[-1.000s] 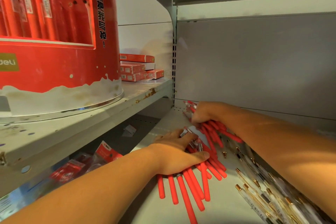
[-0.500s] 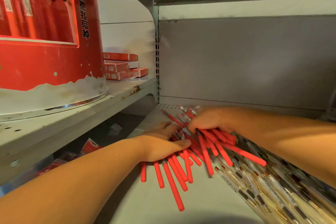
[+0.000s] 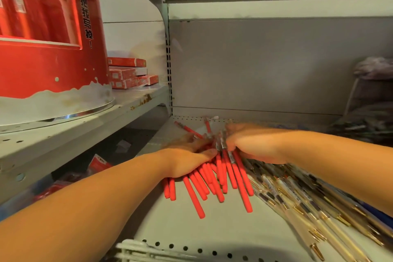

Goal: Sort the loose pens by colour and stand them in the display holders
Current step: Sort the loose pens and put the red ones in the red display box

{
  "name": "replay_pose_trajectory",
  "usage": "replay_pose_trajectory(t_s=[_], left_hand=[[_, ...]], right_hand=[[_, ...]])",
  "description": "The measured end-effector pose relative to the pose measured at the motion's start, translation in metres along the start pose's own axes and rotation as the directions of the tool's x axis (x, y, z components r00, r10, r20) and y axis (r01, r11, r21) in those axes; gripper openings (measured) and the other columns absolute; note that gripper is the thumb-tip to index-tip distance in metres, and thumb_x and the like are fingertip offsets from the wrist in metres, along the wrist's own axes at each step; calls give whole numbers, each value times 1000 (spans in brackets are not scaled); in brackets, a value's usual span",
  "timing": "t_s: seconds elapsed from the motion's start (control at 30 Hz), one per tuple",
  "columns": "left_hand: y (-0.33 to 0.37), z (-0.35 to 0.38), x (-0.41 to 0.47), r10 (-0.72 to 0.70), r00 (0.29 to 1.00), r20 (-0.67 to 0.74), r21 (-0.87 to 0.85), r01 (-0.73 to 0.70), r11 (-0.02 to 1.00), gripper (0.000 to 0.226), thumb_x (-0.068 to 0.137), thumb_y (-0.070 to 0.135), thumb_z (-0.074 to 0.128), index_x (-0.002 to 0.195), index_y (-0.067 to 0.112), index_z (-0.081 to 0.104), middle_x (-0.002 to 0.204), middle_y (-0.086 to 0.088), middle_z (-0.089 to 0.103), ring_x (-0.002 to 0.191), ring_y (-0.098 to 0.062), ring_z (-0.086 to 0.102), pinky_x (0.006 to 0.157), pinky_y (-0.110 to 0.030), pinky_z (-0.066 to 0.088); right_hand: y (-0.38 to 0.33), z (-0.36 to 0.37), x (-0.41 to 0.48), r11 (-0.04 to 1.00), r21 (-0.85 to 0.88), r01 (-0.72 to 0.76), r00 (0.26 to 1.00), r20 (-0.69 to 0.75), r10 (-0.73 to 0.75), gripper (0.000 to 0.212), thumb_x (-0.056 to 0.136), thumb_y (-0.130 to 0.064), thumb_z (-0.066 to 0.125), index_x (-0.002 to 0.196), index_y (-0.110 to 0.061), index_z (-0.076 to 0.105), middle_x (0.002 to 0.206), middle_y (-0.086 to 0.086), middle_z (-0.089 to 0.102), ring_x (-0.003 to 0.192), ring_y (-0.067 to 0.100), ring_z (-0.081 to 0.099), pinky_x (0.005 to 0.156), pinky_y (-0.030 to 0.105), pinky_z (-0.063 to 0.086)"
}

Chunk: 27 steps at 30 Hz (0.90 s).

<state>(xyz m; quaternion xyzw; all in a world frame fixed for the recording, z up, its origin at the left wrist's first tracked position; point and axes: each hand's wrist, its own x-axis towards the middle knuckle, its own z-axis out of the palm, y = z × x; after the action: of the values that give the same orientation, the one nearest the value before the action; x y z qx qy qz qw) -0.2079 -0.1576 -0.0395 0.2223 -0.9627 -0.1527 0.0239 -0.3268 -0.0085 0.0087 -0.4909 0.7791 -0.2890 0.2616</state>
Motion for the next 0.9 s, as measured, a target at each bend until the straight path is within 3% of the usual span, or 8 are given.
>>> replay_pose_trajectory(t_s=[0.07,0.13,0.23,0.33,0.47,0.57,0.8,0.9], left_hand=[[0,1,1,0,1000,-4,21,0,1000,65,90,78,23,150,55,14,165,7,9,149,-27,19,119,-51,17],[0,1,1,11,1000,-7,30,-11,1000,64,91,77,23,150,54,14,165,7,9,149,-27,19,119,-51,17],[-2,2,3,25,1000,-8,60,-25,998,66,89,79,18,150,53,13,165,6,9,150,-27,17,119,-51,16],[-4,1,7,13,1000,-18,121,-10,993,70,87,82,14,150,52,13,165,4,10,150,-28,13,119,-55,14],[-3,2,14,18,998,-62,151,-8,989,67,89,79,13,149,49,18,163,2,20,147,-26,19,114,-51,14],[-2,2,18,0,995,-98,166,16,986,66,90,78,16,148,47,23,162,0,23,146,-25,21,112,-51,17],[-2,-3,21,3,1000,-9,76,-2,997,77,72,92,16,144,65,14,165,10,9,149,-29,17,117,-58,15],[-3,-4,23,26,999,20,60,-27,998,77,70,94,17,142,67,16,164,11,13,149,-26,18,117,-57,15]], right_hand=[[3,-3,-16,970,-238,48,999,-11,-52,49,89,-16,52,137,-19,47,132,6,58,118,19,56,99,29,44],[11,-8,-30,919,-374,125,988,133,-80,74,91,-42,57,154,-33,19,154,-9,37,136,9,40,106,22,32],[26,-10,-45,855,-441,275,933,336,-127,106,71,-77,64,148,-56,-6,146,-37,25,127,-21,29,107,13,24],[34,-8,-51,759,-536,368,921,321,-220,102,64,-84,64,143,-61,4,150,-35,16,130,-20,19,109,14,19],[32,1,-50,698,-622,354,935,209,-288,80,68,-88,53,136,-51,30,132,-25,46,116,-3,48,102,23,40],[26,7,-47,652,-691,311,944,144,-297,80,71,-89,46,134,-39,42,134,-14,48,116,7,49,103,32,44],[28,3,-47,774,-602,195,966,-18,-257,46,82,-65,55,113,-31,60,110,-6,55,90,12,61,78,31,55],[32,-8,-48,825,-511,241,970,99,-223,40,87,-45,57,116,-18,62,109,1,62,99,17,61,86,35,53]])
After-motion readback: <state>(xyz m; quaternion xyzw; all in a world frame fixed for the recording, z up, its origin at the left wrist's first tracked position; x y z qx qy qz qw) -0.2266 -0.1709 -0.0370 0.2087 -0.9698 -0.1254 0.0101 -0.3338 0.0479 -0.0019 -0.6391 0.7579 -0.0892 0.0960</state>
